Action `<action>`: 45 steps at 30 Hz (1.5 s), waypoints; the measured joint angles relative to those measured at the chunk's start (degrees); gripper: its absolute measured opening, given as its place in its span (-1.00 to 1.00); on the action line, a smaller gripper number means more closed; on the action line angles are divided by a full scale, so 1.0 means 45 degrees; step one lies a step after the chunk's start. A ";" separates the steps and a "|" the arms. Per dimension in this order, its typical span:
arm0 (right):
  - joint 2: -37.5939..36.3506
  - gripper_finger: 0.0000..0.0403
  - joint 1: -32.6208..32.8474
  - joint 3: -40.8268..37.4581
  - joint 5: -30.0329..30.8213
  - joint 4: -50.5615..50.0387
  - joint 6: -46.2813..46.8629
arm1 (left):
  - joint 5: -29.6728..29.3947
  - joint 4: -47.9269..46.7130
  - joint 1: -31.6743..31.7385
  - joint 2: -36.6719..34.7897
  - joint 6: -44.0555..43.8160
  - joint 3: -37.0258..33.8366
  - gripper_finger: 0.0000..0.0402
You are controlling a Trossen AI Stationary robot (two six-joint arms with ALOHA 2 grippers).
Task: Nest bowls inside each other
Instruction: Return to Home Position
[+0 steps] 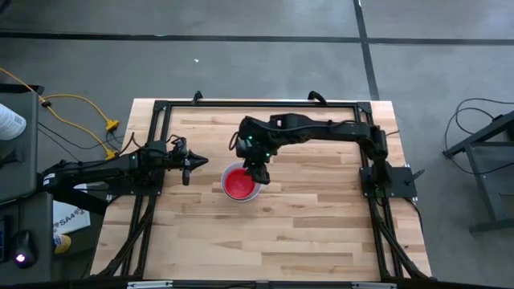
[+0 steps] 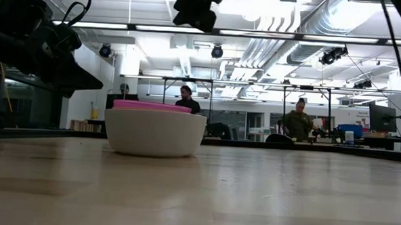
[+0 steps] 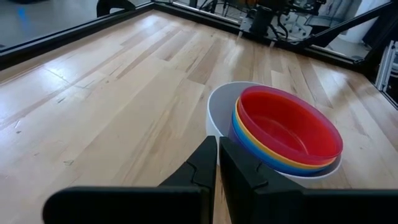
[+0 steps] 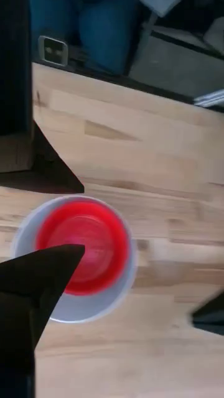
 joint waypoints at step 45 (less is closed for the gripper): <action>-1.0699 -0.33 0.0511 -1.6046 0.2756 1.0893 0.2804 | -0.0204 -0.0011 0.0000 0.0186 0.0000 0.0001 -0.90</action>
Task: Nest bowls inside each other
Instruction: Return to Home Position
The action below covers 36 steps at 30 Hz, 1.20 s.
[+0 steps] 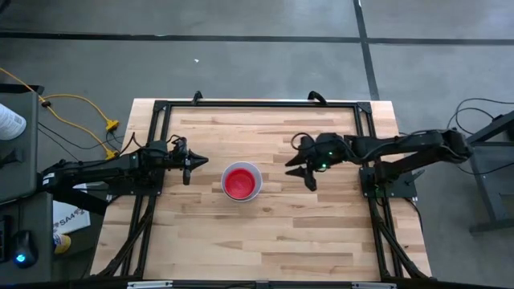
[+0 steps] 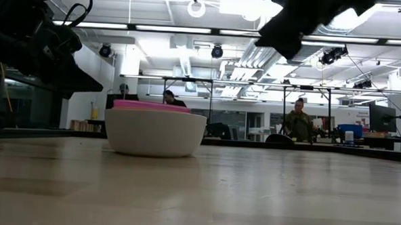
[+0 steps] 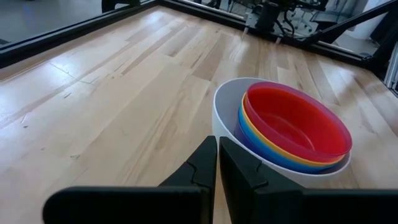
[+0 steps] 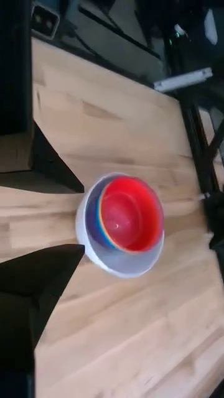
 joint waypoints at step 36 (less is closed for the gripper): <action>-0.4844 -0.33 0.0022 -0.8210 0.0416 0.7048 0.1261 | -0.0010 -0.0005 0.0000 -0.0007 0.0000 0.0003 -0.90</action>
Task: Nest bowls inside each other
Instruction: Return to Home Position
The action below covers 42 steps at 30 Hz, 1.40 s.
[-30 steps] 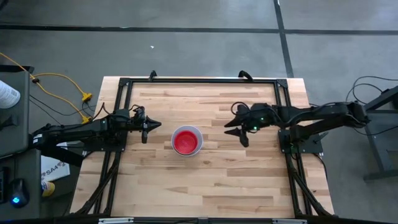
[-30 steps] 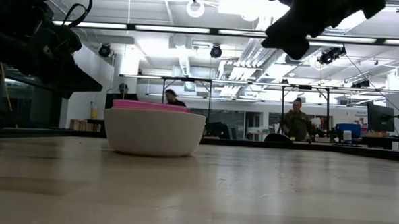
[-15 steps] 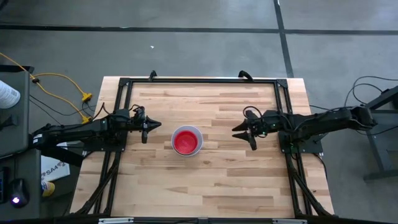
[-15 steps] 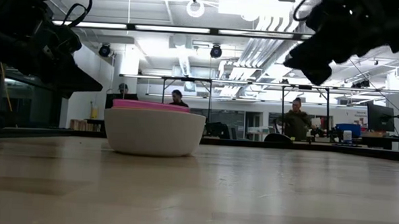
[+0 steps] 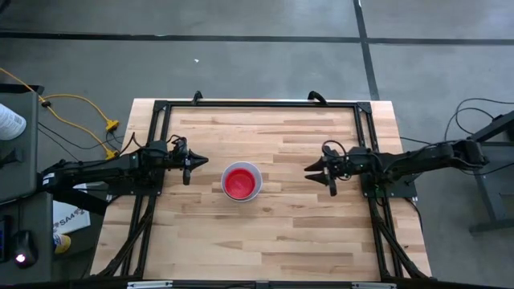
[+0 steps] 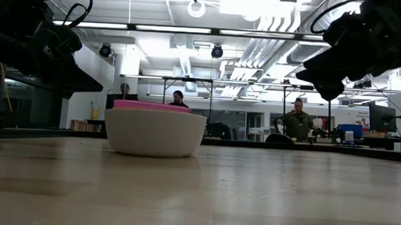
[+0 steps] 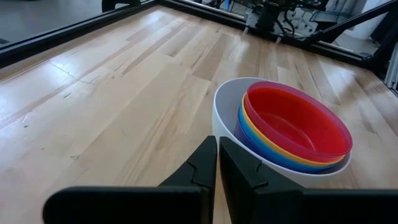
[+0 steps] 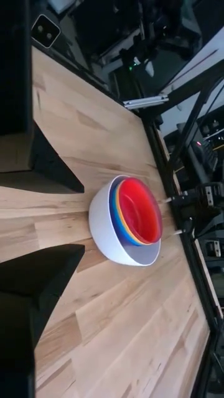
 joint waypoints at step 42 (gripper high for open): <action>-0.5893 -0.33 0.0000 -0.1770 0.0798 -0.4036 0.0863 | -0.0014 0.0000 0.0000 -0.0005 0.0000 0.0000 -0.90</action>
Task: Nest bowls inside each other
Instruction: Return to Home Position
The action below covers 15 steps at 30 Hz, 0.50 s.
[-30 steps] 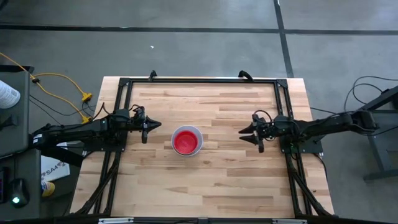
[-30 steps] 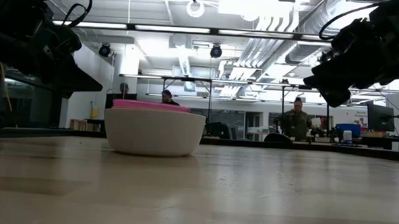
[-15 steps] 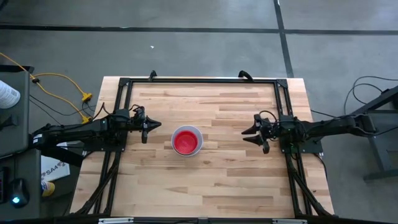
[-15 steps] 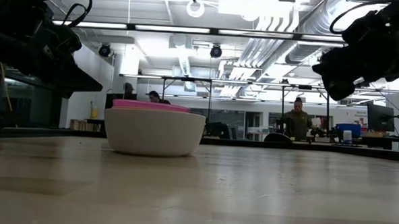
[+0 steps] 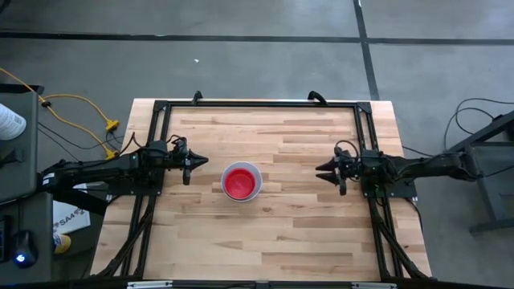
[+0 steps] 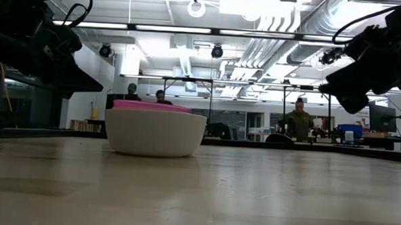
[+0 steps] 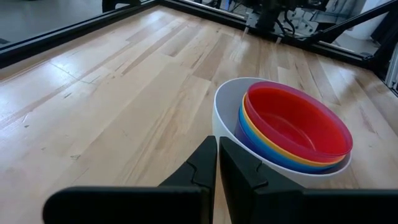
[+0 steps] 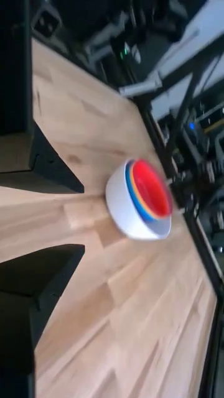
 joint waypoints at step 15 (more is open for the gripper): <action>-0.0662 -0.33 0.0000 -0.0010 0.0414 -0.1312 -0.0901 | 0.0000 -0.0004 0.0001 0.0000 0.0000 -0.0002 -0.90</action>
